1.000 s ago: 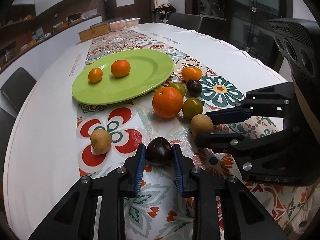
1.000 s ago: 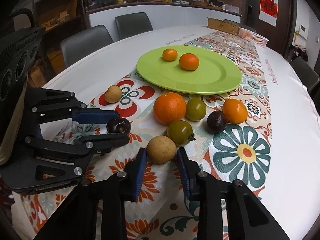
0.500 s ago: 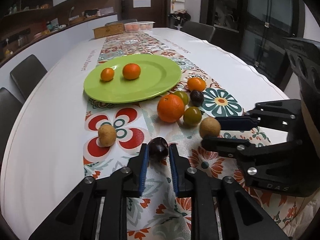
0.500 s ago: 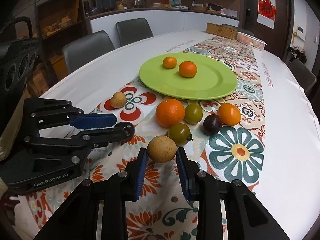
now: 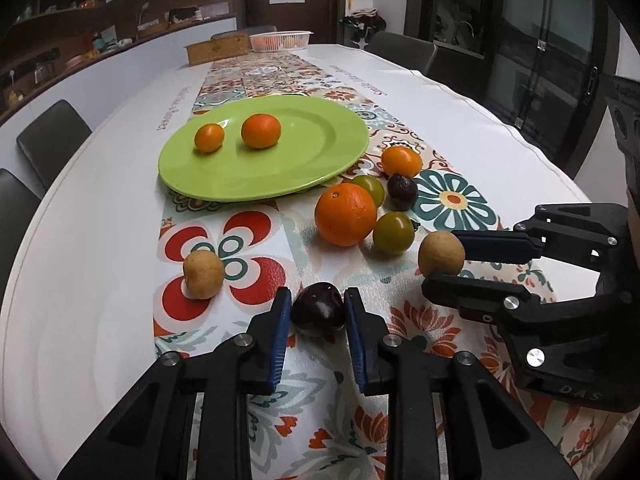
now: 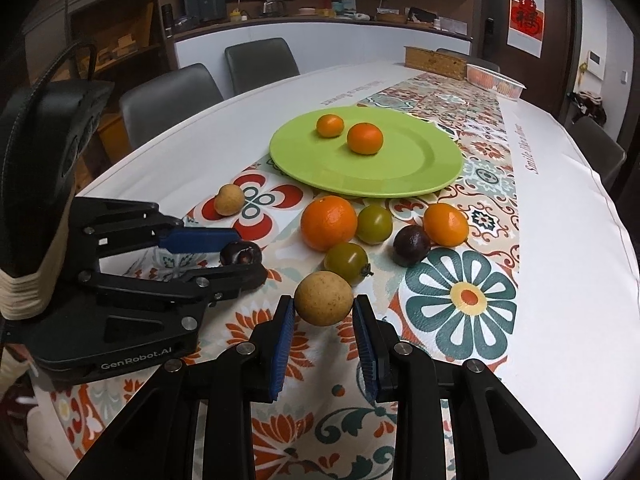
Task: Organize fruits
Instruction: 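Grasp the dark purple plum with the left tool while the right tool grasps the brown round fruit, then carry the plum and brown fruit onto the green plate and release both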
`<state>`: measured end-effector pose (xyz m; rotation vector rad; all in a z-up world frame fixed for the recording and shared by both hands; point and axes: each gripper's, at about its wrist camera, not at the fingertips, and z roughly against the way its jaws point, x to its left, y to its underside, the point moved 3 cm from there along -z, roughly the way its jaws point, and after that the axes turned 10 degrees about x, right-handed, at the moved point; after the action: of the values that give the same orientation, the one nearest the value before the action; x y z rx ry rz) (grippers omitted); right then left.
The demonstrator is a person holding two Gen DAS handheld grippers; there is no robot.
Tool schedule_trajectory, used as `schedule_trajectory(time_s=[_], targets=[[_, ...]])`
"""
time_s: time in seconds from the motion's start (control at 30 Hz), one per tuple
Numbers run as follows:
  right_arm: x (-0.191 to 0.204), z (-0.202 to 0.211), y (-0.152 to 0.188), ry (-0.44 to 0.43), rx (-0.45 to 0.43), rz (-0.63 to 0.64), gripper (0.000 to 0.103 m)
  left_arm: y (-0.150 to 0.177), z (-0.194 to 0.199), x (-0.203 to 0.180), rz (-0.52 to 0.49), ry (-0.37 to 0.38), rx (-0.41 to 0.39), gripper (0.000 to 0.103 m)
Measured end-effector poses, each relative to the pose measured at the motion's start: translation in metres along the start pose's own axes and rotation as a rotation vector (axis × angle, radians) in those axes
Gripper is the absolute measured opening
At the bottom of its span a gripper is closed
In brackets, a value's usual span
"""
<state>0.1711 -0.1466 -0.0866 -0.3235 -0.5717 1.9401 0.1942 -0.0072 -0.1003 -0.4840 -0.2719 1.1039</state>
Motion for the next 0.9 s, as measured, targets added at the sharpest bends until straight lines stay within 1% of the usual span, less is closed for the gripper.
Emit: schedule_trajectory(time_s=[0.27,0.4,0.6,0.9], targets=[[0.000,0.011,-0.002,-0.001,-0.027,0.000,0.031,0.001,0.020,-0.001,0.022,-0.018,-0.029,0.027],[0.001,0.021,-0.005,0.002,-0.054,0.002,0.031,-0.001,0.034,-0.002,0.041,-0.030,-0.057,0.027],[-0.003,0.036,-0.012,0.006,-0.095,-0.003,0.031,-0.009,0.055,-0.002,0.074,-0.044,-0.108,0.027],[-0.015,0.053,-0.035,0.043,-0.158,0.003,0.031,-0.029,0.076,0.000,0.096,-0.074,-0.161,0.027]])
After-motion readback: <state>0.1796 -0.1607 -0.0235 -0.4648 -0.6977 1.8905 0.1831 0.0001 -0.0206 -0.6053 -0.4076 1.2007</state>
